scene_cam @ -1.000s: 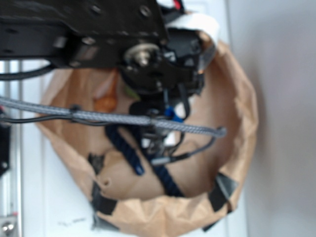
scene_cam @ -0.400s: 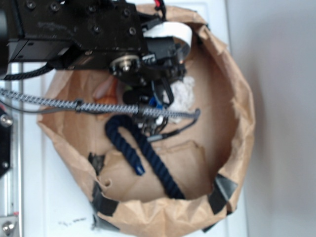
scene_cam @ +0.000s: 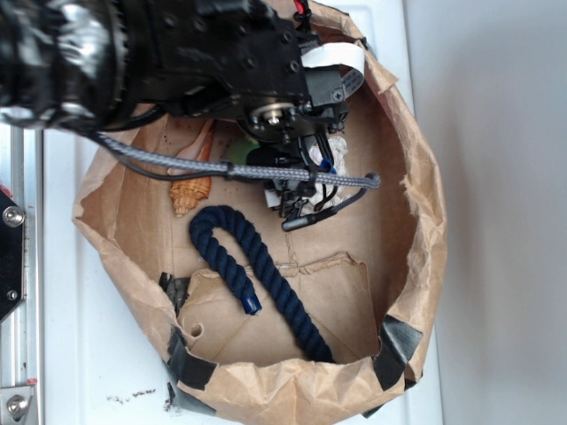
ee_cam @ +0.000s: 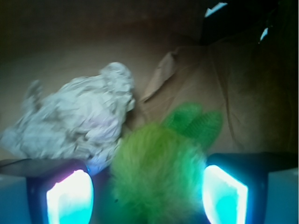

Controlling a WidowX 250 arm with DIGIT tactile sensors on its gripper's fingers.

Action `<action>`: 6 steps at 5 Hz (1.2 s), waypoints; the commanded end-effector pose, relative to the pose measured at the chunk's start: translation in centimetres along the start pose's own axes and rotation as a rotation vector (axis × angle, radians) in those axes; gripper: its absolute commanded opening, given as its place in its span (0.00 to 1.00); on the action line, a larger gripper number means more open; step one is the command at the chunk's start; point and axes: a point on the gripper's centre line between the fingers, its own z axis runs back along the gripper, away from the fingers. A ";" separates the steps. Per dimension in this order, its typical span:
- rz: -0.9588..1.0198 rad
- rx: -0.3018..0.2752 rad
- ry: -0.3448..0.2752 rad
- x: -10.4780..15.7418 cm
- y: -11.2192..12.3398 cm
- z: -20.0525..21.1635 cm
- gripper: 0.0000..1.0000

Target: Grab the green animal.

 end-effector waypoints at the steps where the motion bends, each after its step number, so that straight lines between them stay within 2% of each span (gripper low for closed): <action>1: -0.035 0.039 -0.100 0.1 -0.8 -0.5 0.93; 2: -0.040 0.018 -0.122 -0.4 -1.2 0.2 0.00; 3: -0.039 -0.013 -0.133 -0.5 -1.0 1.7 0.00; 5: 0.000 -0.154 -0.084 0.3 -0.4 8.9 0.00; 6: 0.038 -0.196 -0.068 0.4 -0.5 12.8 0.00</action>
